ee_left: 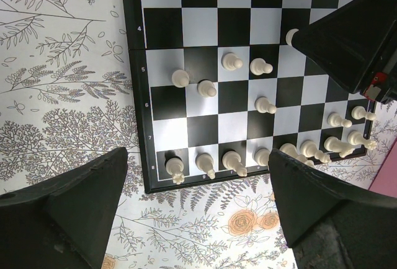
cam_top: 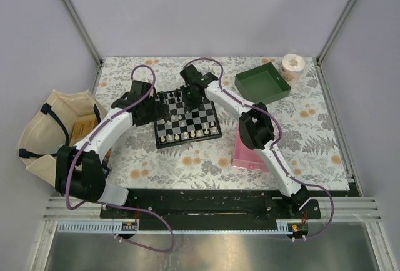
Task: Set up the chess pieces on the board
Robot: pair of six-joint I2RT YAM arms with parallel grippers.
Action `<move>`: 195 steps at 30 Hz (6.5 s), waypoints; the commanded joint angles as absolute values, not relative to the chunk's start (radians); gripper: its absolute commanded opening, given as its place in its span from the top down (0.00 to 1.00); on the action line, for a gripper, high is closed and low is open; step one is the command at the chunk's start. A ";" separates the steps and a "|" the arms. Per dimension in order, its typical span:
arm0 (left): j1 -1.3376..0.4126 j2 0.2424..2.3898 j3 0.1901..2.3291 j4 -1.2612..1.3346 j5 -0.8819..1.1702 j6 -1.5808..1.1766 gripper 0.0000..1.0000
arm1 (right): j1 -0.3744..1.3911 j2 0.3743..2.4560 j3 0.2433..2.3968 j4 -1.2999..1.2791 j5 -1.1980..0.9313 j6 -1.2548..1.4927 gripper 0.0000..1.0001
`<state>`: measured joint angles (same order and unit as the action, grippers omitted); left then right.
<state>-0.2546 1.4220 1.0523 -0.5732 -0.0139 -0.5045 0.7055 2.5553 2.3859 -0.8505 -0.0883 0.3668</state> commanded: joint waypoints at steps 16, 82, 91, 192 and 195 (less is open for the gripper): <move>-0.249 1.422 1.071 -0.540 -0.005 -0.505 0.01 | 0.724 2.353 2.235 -0.842 -0.045 0.313 0.91; -0.249 1.430 1.068 -0.529 0.035 -0.511 0.01 | 0.759 2.290 1.980 -0.850 -0.046 0.318 0.87; -0.249 1.434 1.074 -0.529 0.038 -0.509 0.01 | 0.759 2.283 1.979 -0.827 -0.031 0.324 0.83; -0.207 1.316 1.000 -0.509 -0.086 -0.552 0.01 | 0.811 2.272 2.066 -0.839 -0.043 0.304 0.89; -0.207 1.313 0.994 -0.509 -0.086 -0.554 0.01 | 0.811 2.269 2.052 -0.833 -0.037 0.307 0.89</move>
<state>-0.2127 1.3136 0.9859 -0.5503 -0.1036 -0.5510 0.8062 2.3363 2.0720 -0.8669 -0.0631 0.3107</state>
